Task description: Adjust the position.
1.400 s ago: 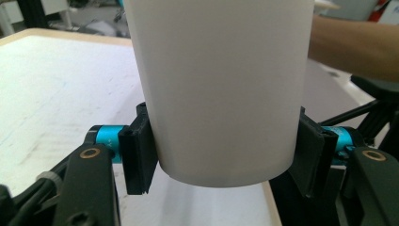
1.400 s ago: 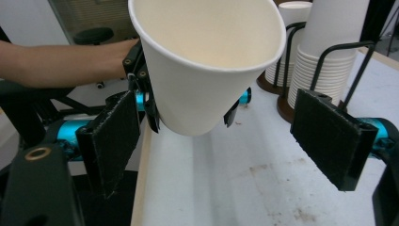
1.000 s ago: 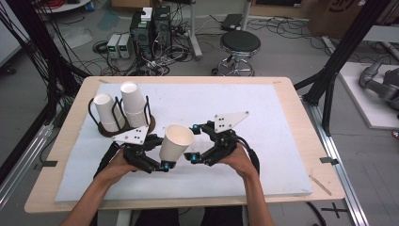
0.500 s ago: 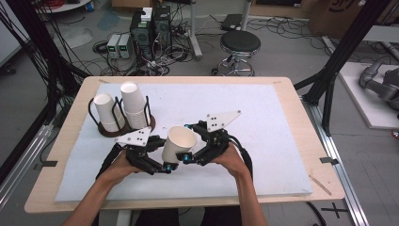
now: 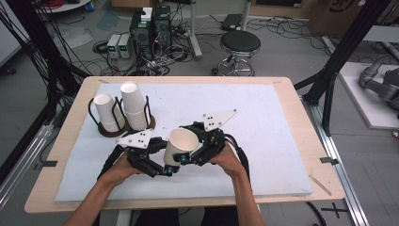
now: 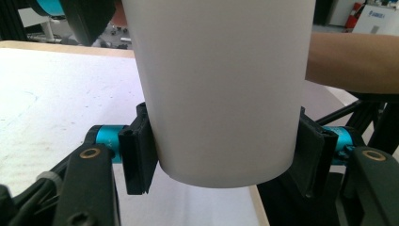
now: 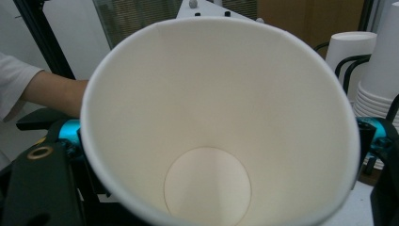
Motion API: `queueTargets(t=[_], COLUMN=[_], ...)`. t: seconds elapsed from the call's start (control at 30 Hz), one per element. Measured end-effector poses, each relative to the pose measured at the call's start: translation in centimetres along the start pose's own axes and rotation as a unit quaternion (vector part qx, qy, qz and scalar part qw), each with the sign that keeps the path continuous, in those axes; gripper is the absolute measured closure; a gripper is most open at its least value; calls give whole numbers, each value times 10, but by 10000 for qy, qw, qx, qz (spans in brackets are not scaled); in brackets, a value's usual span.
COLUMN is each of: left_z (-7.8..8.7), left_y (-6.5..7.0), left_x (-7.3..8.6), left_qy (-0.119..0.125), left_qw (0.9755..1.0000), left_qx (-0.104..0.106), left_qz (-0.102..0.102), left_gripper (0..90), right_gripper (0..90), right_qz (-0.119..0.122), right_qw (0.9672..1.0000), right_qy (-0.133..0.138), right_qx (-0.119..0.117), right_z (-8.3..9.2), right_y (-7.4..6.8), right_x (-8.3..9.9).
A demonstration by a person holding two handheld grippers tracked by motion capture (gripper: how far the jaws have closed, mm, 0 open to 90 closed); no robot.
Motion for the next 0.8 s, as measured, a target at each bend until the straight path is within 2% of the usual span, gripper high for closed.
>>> queueTargets(t=[0.1, 0.23, 0.5, 0.8], left_z=[-1, -1, 0, -1], left_y=[0, 0, -1, -1], left_x=[1, 1, 1, 1], left_qy=[-1, -8, -39, -67], left_qw=[10000, 10000, 10000, 9999], left_qx=[10, 6, 9, -92], left_qz=[19, 18, 11, 3], left_gripper=[354, 355, 354, 351], right_gripper=[252, 277, 294, 306], right_qz=[61, 101, 120, 165], right_qw=[9999, 9999, 9999, 9998], right_qy=[25, 31, -30, -47], right_qx=[-76, -70, -34, 27], right_z=[1, 1, 2, 2], right_y=[-2, -2, -2, -2], right_x=[-1, -1, -1, -1])
Point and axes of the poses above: each handheld gripper's, and its own axes: z roughly backward along the jaws, x roughly out of its underside, y roughly to its right, the point moved 7 cm from there along -z, roughly forward along the jaws, and after that the axes turned 1 degree about x, right-handed, at the moved point
